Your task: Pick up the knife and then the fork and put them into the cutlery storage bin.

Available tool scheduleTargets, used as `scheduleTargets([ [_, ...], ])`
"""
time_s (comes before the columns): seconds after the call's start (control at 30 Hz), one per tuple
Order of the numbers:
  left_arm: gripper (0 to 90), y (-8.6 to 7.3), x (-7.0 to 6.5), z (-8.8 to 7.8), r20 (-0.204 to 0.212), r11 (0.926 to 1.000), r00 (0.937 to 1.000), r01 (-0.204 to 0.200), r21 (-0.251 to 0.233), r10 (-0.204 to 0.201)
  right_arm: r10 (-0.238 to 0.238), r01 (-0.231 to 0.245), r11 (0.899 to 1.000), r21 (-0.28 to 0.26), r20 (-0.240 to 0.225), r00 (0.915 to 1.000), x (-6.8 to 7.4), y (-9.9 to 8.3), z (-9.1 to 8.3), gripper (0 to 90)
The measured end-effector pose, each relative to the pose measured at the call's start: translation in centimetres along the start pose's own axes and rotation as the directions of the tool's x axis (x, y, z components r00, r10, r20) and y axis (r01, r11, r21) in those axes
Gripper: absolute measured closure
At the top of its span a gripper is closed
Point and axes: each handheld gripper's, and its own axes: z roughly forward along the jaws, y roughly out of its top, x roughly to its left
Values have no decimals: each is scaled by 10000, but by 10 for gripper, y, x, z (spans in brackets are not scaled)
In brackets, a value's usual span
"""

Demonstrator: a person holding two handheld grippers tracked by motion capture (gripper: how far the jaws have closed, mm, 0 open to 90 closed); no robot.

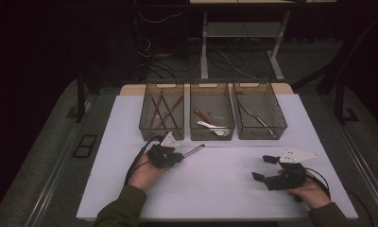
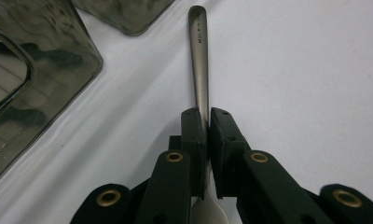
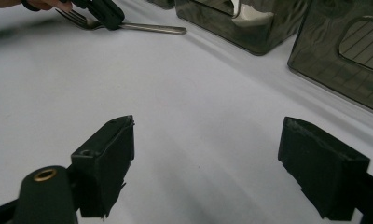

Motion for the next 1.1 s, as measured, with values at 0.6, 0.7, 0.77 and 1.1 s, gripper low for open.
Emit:
scheduleTargets([
  [0.6,846,24,-27,-16,1487,9863,9801,-1142,-1191,1315,-782,868,9949,518,-1501,9856,7,22,-3,150],
  [0.7,846,30,-39,-15,1937,9799,9653,-1517,-1292,1750,-885,1021,9923,704,-1747,9806,7,29,1,152],
  [0.77,846,34,-47,-13,2201,9754,9543,-1761,-1327,2022,-964,1139,9902,809,-1946,9761,8,33,4,156],
  [1.1,846,50,-82,-3,3220,9454,8909,-2793,-1678,3203,-1511,1981,9731,1177,-3233,9341,21,50,25,226],
])
